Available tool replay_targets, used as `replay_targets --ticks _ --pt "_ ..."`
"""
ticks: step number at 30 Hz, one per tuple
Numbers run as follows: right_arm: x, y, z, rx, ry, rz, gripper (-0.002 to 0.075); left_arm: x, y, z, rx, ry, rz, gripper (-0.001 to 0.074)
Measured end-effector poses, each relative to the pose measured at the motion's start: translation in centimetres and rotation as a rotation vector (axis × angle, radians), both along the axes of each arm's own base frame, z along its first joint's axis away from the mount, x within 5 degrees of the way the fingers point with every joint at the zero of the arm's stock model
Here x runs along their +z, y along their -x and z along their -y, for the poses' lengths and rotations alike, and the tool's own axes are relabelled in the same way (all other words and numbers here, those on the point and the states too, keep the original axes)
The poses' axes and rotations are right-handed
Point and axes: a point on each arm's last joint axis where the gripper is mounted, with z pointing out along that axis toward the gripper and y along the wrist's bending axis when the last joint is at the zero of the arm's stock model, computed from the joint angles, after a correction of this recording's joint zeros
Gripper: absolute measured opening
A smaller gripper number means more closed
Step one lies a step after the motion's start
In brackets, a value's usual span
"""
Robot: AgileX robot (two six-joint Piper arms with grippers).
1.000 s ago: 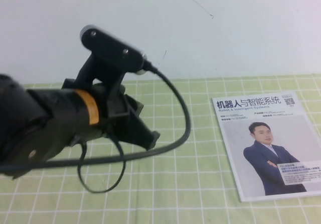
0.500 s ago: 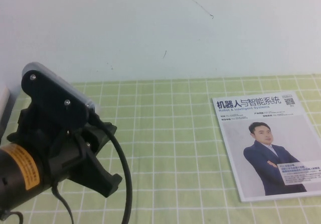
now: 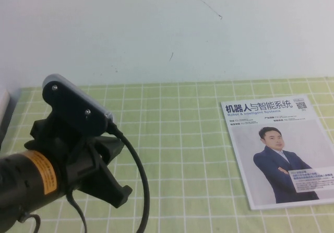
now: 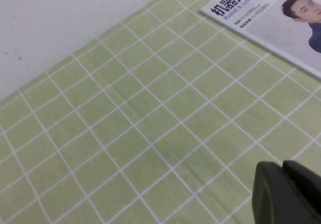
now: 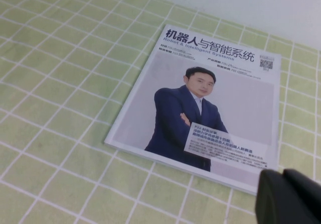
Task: Close book
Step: 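Close the open booklet and leave it lying on the table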
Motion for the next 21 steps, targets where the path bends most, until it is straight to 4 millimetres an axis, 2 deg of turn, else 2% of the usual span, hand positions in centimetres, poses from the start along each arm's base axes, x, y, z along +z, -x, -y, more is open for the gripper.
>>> replay_targets --ticks 5,7,11,15,21 --pt "0.0 0.0 -0.1 0.003 -0.007 0.0 -0.0003 0.0 0.6 -0.5 0.0 0.003 0.008 -0.0003" --pt "0.0 0.0 -0.1 0.004 -0.011 0.0 -0.0003 0.3 1.4 -1.4 0.014 0.011 0.025 -0.0003" --pt "0.0 0.0 -0.1 0.004 -0.013 0.0 -0.0003 -0.1 4.1 -4.8 0.081 0.067 0.067 -0.0004" --pt "0.0 0.0 -0.1 0.005 -0.015 0.001 -0.0003 -2.2 6.9 -8.3 0.21 0.157 0.115 -0.0003" --pt "0.0 0.0 -0.1 0.005 -0.015 0.001 -0.0003 -6.9 9.3 -11.2 0.389 0.266 0.203 -0.0003"
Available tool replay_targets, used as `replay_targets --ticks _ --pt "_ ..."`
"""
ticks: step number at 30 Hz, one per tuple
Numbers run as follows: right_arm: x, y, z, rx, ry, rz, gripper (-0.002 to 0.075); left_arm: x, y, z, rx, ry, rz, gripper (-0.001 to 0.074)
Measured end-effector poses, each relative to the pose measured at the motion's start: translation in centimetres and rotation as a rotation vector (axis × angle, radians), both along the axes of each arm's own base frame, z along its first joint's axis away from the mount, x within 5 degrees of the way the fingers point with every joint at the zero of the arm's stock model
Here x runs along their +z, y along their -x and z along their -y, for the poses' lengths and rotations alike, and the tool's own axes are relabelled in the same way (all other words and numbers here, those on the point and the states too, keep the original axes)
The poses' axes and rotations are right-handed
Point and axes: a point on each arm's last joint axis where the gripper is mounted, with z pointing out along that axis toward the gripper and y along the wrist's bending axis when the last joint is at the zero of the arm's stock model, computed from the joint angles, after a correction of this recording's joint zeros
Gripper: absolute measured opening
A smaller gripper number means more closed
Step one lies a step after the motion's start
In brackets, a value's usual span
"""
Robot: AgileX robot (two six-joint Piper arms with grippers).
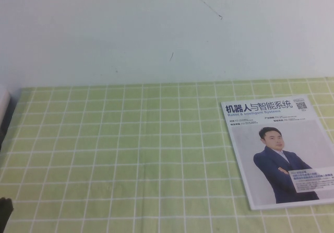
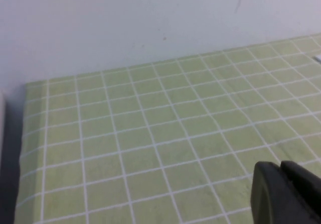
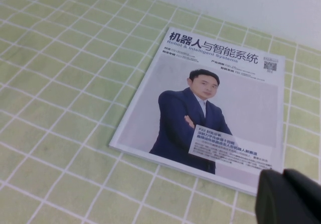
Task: Close book
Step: 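Close the open booklet and leave it lying on the table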
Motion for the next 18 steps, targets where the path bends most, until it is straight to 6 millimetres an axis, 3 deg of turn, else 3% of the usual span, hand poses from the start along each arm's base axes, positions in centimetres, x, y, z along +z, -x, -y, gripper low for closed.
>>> replay_targets --ticks 6,18 --pt "0.0 0.0 0.0 0.0 0.0 0.0 -0.0003 -4.4 1.6 -1.1 0.121 0.126 0.068 -0.0004" --pt "0.0 0.0 0.0 0.001 -0.005 -0.001 -0.0003 -6.0 2.4 -1.8 0.202 0.096 -0.043 -0.0004"
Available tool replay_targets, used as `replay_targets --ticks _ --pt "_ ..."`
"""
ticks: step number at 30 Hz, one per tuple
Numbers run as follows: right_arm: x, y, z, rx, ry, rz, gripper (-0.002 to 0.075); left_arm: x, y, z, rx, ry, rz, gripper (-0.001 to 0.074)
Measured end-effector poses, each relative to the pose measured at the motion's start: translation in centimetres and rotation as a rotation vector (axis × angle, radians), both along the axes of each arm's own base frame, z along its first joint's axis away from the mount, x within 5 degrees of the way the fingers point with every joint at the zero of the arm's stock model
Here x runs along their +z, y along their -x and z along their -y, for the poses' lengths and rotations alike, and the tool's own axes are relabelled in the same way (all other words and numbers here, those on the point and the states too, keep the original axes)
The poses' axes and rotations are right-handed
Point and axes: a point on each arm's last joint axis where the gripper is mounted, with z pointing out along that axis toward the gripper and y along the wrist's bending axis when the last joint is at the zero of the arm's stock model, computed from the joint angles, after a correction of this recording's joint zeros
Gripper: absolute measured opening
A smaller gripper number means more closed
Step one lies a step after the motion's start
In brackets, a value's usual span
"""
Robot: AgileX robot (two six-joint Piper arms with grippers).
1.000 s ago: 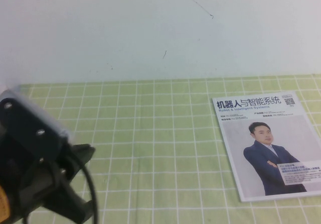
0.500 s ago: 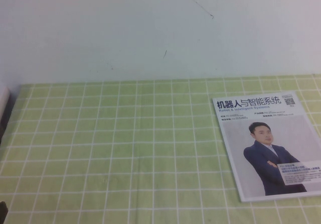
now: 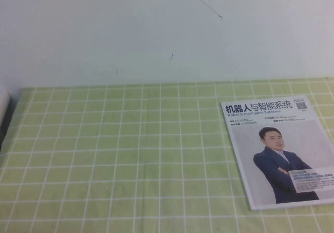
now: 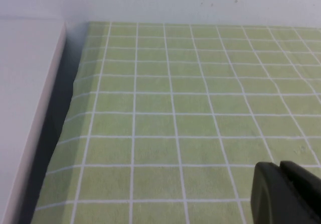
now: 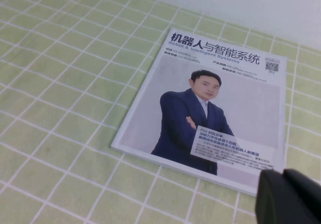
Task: Close book
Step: 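Close the open booklet and leave it lying on the table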
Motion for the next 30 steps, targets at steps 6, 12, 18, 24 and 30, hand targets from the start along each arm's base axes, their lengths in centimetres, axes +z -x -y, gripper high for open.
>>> replay_targets --ticks 6,12,18,24,30 --pt "0.0 0.0 -0.01 0.0 -0.002 0.0 -0.0003 0.02 0.05 0.29 -0.078 -0.157 0.01 -0.0004" --pt "0.01 0.0 -0.01 0.001 -0.002 0.0 -0.0003 0.0 0.09 0.53 -0.125 -0.223 0.016 -0.0004" --pt "0.01 0.0 -0.02 0.001 -0.004 0.0 -0.0003 -0.01 0.07 0.31 -0.061 -0.186 0.006 -0.0004" --pt "0.01 0.0 -0.02 0.001 -0.004 0.0 -0.0003 -0.01 0.06 -0.12 0.033 -0.167 -0.003 -0.0004" --pt "0.02 0.0 -0.04 0.002 -0.006 0.0 -0.0003 -0.01 0.06 -0.18 0.044 -0.167 -0.004 -0.0004"
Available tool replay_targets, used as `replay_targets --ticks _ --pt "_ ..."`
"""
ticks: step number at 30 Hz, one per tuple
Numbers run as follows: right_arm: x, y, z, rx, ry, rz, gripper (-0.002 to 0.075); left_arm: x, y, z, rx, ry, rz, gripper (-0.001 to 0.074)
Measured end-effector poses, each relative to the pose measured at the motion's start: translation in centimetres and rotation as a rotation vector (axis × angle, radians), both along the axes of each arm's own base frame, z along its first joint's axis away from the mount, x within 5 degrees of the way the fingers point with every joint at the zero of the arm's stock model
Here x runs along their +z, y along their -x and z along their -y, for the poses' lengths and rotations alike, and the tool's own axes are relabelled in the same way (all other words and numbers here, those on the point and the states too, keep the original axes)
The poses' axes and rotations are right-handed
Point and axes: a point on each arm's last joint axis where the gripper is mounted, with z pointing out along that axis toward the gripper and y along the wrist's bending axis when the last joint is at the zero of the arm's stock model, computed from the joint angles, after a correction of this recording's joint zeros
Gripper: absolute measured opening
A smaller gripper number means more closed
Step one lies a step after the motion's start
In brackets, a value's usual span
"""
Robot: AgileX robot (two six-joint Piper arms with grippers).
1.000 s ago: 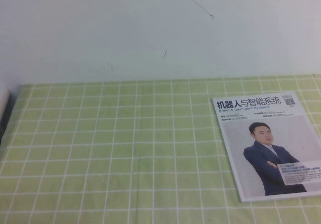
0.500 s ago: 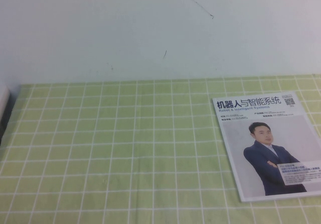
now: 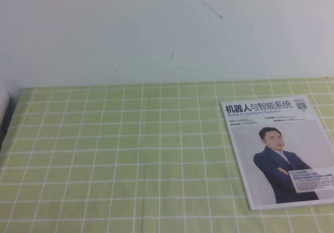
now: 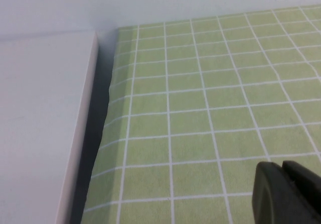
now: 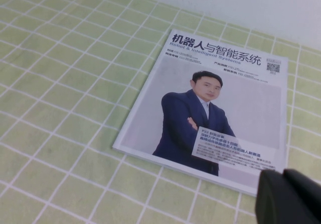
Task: Close book
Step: 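Close the open booklet and leave it lying on the table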
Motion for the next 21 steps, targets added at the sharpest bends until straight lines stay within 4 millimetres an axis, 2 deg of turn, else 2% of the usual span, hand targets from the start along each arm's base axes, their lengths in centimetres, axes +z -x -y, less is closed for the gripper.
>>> replay_targets --ticks 21 --pt "0.0 0.0 0.0 0.0 0.0 0.0 -0.0003 0.0 0.01 0.45 -0.064 0.061 -0.001 -0.0004"
